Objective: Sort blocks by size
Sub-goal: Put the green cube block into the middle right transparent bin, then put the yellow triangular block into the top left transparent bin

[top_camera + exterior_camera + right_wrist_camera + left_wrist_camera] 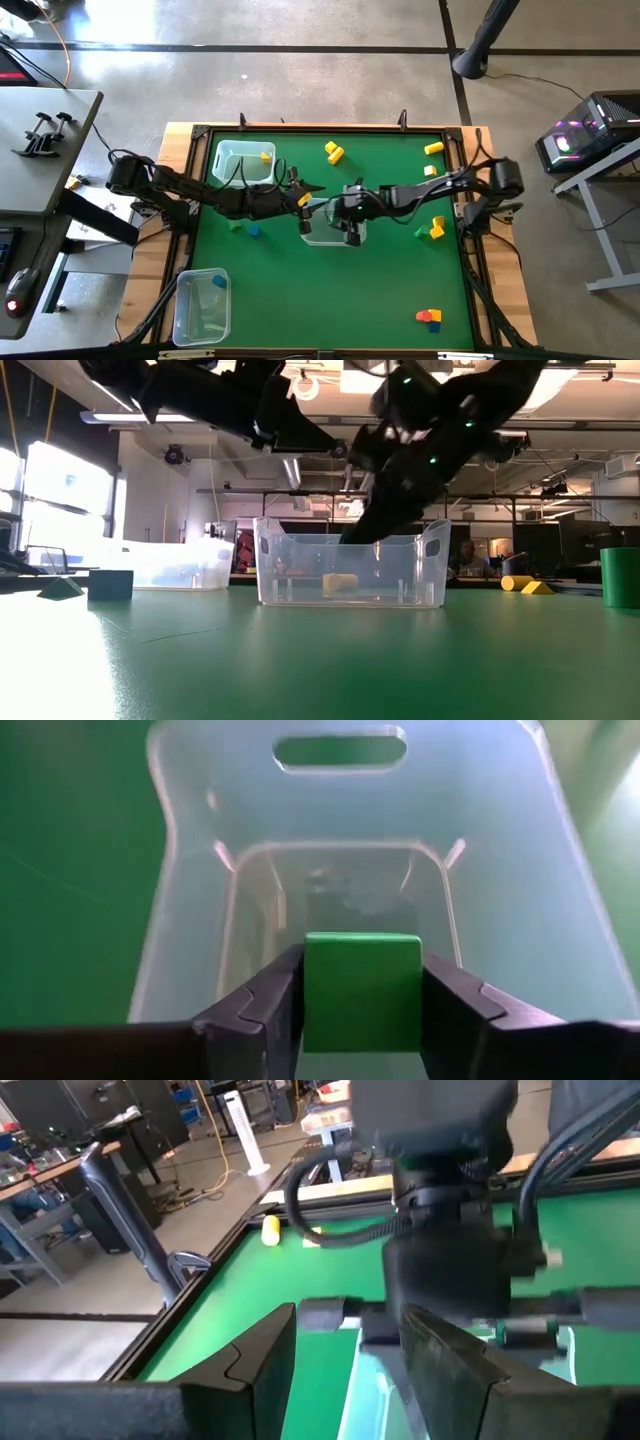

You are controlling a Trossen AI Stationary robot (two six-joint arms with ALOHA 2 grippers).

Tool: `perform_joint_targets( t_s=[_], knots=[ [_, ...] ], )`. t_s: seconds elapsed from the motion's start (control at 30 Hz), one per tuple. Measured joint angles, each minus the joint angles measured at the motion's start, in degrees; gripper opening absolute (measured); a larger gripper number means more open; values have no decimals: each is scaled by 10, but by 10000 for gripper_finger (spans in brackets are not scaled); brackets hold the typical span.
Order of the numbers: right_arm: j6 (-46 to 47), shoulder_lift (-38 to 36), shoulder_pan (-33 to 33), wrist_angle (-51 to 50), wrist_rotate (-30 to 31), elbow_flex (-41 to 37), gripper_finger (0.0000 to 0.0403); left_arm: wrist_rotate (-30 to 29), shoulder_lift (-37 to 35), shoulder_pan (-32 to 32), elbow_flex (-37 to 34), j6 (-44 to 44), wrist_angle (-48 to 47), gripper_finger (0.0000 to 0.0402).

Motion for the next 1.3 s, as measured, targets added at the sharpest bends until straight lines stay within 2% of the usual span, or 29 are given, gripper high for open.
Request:
perform_joint_targets(
  t_s=[0.17, 0.33, 0.7, 1.0, 1.3],
  knots=[
    [-16, 28, 0, -41, 6, 39, 171, 0, 0, 0, 0, -11, -15, 168],
    [-28, 28, 0, -41, 6, 51, 174, -1, 0, 0, 0, -15, -24, 168],
    [-26, -26, 13, -79, 10, 49, 176, -7, 0, 0, 0, -15, -32, 168],
    [3, -93, 75, -201, 137, 49, 177, -10, 0, 0, 0, -20, -42, 168],
    [101, -139, 152, -346, 240, 49, 177, -11, 0, 0, 0, -24, -45, 168]
  ],
)
